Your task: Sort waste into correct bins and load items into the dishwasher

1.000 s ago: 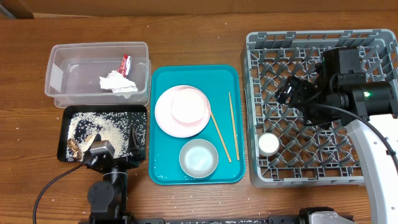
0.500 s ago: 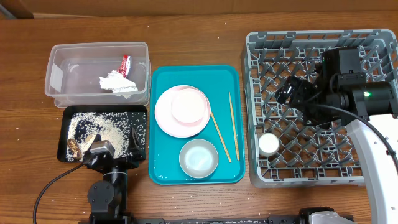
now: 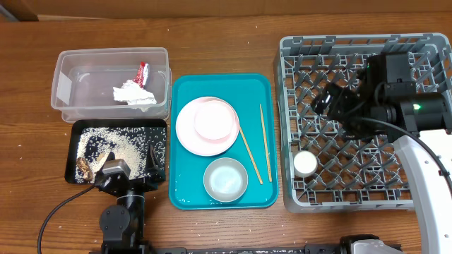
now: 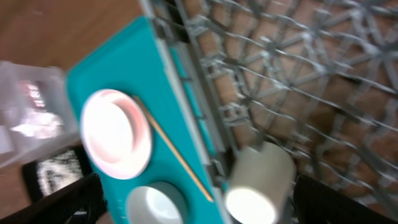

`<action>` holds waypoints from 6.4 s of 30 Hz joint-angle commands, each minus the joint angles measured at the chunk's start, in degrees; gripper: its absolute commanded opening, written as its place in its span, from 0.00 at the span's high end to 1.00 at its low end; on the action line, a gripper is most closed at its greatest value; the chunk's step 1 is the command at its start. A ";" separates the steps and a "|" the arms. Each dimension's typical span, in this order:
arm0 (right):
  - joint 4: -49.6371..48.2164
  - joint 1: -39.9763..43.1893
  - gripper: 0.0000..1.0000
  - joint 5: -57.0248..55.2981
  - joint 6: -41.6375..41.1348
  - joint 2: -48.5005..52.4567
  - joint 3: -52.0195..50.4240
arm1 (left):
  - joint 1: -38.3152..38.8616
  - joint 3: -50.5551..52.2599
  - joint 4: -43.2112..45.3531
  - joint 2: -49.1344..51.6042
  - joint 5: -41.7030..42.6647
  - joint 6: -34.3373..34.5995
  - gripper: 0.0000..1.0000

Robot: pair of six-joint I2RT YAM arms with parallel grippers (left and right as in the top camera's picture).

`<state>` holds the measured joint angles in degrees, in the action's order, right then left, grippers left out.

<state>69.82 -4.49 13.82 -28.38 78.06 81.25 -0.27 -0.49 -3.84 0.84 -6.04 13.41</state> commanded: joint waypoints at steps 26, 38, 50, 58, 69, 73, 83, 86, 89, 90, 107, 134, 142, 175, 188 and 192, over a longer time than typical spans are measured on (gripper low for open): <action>-12.55 -37.13 0.18 -13.11 0.48 12.66 0.44 | -0.50 0.22 0.07 -0.59 0.28 0.57 0.00; -9.35 -37.00 0.39 -16.98 3.30 19.93 -0.13 | -0.50 0.22 0.07 -0.59 0.28 0.55 0.00; -9.97 -37.00 0.48 -16.15 17.94 33.42 -1.07 | -0.50 0.22 0.07 -0.59 0.28 0.57 0.00; -10.29 -36.89 0.51 -13.70 21.35 38.01 -1.09 | -0.50 0.22 0.07 -0.59 0.28 0.57 0.00; -13.00 -35.80 0.55 -13.70 25.03 38.05 -5.01 | -0.50 0.22 0.07 -0.59 0.28 0.57 0.00; -12.92 -35.17 0.77 -13.68 25.00 37.99 -5.11 | -0.50 0.22 0.07 -0.59 0.28 0.57 0.00; -4.85 -35.17 0.93 -13.68 23.19 33.88 1.70 | -0.50 0.22 0.07 -0.59 0.28 0.57 0.00; -4.57 -35.06 0.94 -13.79 21.14 29.81 4.15 | -0.50 0.22 0.07 -0.59 0.28 0.57 0.00; -4.48 -34.60 0.95 -14.51 18.60 26.25 6.71 | -0.50 0.22 0.07 -0.59 0.28 0.57 0.00; -4.48 -34.27 0.96 -15.39 17.25 25.03 7.63 | -0.50 0.22 0.07 -0.59 0.28 0.57 0.00; -6.60 -12.61 0.96 -18.56 16.83 21.09 8.74 | -0.50 0.22 0.07 -0.59 0.28 0.57 0.00; -9.84 -31.80 0.51 -17.70 19.23 24.74 2.51 | -0.50 0.22 0.07 -0.59 0.28 0.57 0.00; -23.80 -34.38 0.41 -29.24 15.89 25.55 -11.72 | -0.50 0.22 0.07 -0.59 0.28 0.57 0.00; -18.10 -31.76 0.94 -20.13 19.41 29.99 -6.69 | -0.50 0.22 0.07 -0.59 0.28 0.57 0.00; -10.27 -24.24 0.96 -25.35 19.21 21.64 9.68 | -0.50 0.22 0.07 -0.59 0.28 0.57 0.00; -10.32 -17.75 0.96 -23.71 20.94 22.34 8.09 | -0.50 0.22 0.07 -0.59 0.28 0.57 0.00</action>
<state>59.59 -25.50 -9.54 -8.64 99.81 90.39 -0.27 -0.49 -3.84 0.84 -6.04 13.41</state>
